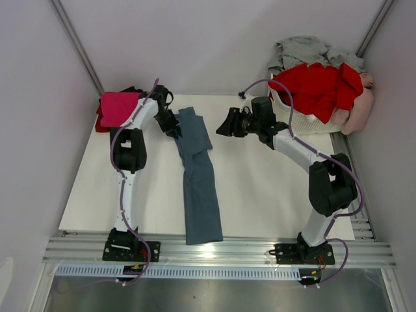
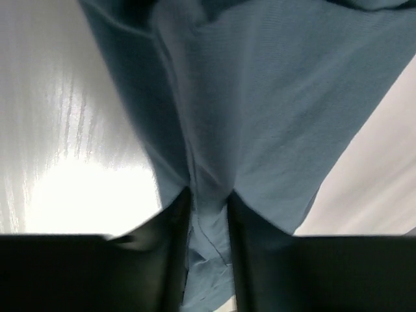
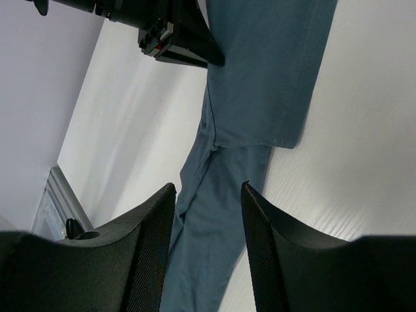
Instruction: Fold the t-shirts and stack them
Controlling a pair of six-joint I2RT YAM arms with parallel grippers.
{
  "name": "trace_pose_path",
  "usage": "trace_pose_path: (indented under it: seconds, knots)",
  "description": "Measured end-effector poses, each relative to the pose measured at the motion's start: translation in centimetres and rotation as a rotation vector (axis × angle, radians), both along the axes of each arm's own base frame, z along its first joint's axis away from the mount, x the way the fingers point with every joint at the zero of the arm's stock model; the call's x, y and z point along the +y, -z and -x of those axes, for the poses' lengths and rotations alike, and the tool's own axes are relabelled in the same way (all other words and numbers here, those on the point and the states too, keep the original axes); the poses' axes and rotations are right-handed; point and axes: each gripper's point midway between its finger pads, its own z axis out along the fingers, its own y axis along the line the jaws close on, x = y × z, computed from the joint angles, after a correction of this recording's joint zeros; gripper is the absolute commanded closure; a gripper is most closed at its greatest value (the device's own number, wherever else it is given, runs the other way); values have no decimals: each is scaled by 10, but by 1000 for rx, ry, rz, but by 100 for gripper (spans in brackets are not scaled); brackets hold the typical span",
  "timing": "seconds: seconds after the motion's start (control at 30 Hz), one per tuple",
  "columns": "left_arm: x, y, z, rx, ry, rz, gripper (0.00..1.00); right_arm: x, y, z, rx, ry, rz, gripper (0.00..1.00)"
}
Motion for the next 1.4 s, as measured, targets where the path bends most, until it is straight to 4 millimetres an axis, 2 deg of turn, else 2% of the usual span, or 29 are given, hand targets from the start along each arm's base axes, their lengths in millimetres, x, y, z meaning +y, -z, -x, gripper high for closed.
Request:
trace_pose_path:
  seconds: [0.03,0.07,0.3,0.47,0.6,0.67,0.77,0.8,0.83,0.87,1.0,1.03,1.1,1.17,1.2,1.27,1.33,1.4]
  knots:
    - [1,0,1,2,4,0,83,0,0,0,0,2,0,51]
    - [2,0,1,3,4,-1,100,-1,0,0,-1,4,0,51]
    - [4,-3,-1,-4,12,-6,100,-6,2,7,-1,17,7,52]
    - [5,-15,-22,-71,3,2,100,-8,-2,12,-10,22,-8,52]
    - [15,-23,-39,-122,-26,14,99,-5,-4,16,-15,15,-12,52]
    - [22,-24,-47,-146,-42,18,96,-4,-2,21,-11,8,-10,52]
    - [32,-26,-58,-189,-60,19,85,2,2,27,-1,-8,-5,52]
    - [35,-27,-62,-201,-65,17,74,4,4,30,1,-14,-4,52]
    - [38,-28,-65,-213,-66,15,68,6,5,32,2,-20,-3,51]
    - [39,-28,-66,-220,-67,16,51,7,6,33,4,-23,-2,51]
    - [46,-27,-65,-222,-53,0,37,10,8,38,2,-40,6,50]
    - [48,-27,-63,-220,-46,-9,36,10,8,38,-2,-43,8,50]
    - [52,-26,-51,-205,-34,-31,36,10,9,38,-3,-45,15,50]
    - [53,-27,-22,-163,-19,-43,37,9,11,38,0,-43,22,50]
    - [55,-36,12,-122,-8,-53,37,7,15,39,8,-38,36,50]
    - [51,-51,31,-190,0,-53,37,3,23,40,19,-24,54,50]
    - [44,-67,75,-199,20,-49,39,-2,38,45,44,-13,74,50]
    - [32,-84,112,-235,47,-36,40,-10,63,56,99,-6,104,50]
